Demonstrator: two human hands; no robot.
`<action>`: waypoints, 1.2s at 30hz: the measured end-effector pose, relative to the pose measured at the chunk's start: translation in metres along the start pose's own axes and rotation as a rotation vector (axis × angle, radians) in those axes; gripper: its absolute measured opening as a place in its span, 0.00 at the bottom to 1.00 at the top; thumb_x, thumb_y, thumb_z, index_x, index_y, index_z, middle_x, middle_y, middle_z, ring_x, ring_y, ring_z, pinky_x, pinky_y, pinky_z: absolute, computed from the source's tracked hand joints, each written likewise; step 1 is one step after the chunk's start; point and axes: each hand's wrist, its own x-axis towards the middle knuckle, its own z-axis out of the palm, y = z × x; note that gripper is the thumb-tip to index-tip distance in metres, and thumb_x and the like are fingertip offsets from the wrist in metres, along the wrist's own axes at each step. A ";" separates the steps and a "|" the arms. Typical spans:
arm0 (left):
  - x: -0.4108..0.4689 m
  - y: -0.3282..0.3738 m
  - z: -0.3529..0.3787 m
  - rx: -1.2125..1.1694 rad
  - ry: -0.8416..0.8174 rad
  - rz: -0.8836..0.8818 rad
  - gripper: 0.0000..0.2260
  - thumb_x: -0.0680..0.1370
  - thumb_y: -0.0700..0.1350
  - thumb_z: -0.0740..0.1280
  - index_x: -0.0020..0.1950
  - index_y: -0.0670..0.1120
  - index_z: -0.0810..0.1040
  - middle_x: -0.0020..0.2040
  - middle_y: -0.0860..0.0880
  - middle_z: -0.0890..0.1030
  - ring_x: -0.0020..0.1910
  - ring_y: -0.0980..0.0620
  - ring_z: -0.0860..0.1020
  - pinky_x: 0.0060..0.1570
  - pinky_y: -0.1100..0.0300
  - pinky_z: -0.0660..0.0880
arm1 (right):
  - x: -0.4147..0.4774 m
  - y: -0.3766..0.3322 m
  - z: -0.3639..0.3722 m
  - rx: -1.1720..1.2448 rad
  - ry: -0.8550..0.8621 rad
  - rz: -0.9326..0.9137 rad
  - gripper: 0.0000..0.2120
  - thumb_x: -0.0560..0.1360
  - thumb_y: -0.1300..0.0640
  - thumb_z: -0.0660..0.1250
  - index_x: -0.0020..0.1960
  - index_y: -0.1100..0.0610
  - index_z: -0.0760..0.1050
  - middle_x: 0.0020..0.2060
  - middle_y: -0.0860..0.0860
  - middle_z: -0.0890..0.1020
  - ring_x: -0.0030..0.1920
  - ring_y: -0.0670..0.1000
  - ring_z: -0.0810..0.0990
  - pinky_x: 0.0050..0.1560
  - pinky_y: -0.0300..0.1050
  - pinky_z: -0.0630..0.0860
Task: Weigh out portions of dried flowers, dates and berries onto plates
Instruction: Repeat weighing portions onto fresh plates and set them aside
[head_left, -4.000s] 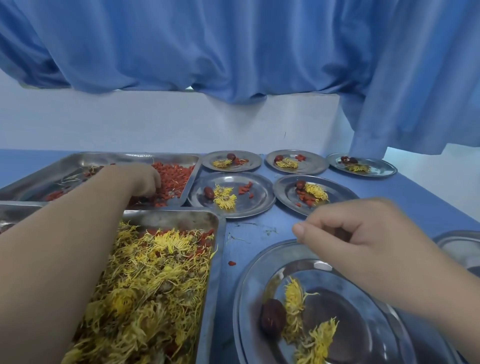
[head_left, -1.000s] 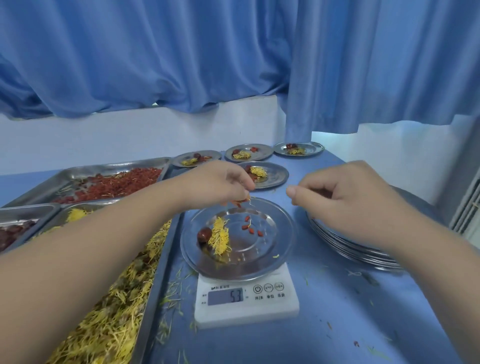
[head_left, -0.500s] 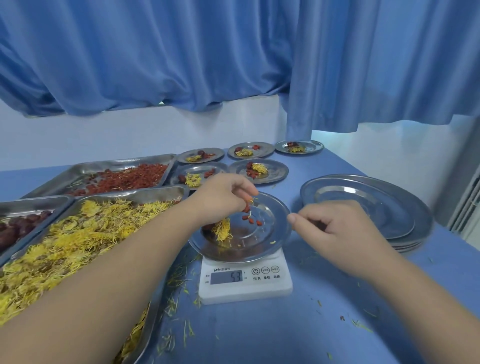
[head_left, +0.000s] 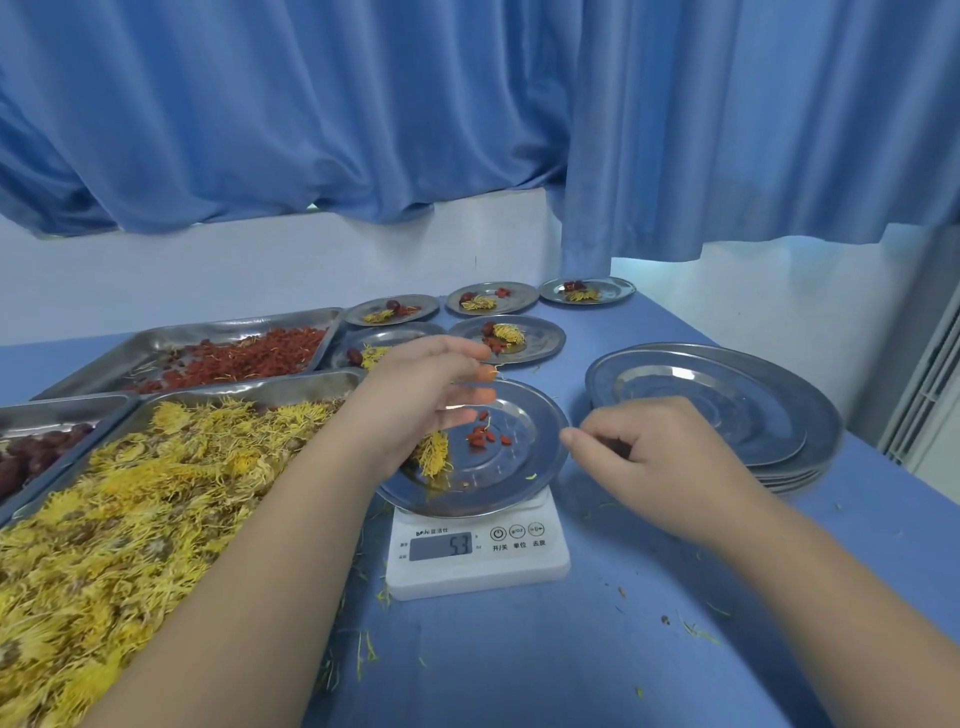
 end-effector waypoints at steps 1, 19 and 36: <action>-0.004 -0.001 0.000 0.047 0.029 0.007 0.08 0.79 0.40 0.65 0.53 0.48 0.82 0.49 0.49 0.86 0.50 0.49 0.84 0.48 0.55 0.79 | 0.000 0.000 0.001 -0.001 -0.011 0.008 0.22 0.75 0.47 0.62 0.27 0.53 0.62 0.22 0.49 0.65 0.27 0.49 0.65 0.30 0.49 0.67; -0.049 -0.011 -0.048 -0.129 0.457 -0.006 0.06 0.78 0.46 0.65 0.51 0.51 0.80 0.52 0.50 0.84 0.40 0.55 0.85 0.56 0.51 0.73 | 0.003 -0.001 0.033 0.377 -0.111 0.571 0.10 0.75 0.53 0.67 0.44 0.57 0.69 0.33 0.51 0.84 0.26 0.53 0.82 0.25 0.42 0.74; -0.055 0.001 -0.032 -0.319 0.311 0.089 0.07 0.78 0.47 0.64 0.54 0.50 0.79 0.55 0.51 0.82 0.47 0.52 0.85 0.50 0.49 0.71 | 0.015 -0.010 0.018 1.038 0.048 0.704 0.10 0.76 0.72 0.61 0.42 0.58 0.69 0.32 0.57 0.78 0.30 0.53 0.80 0.30 0.40 0.78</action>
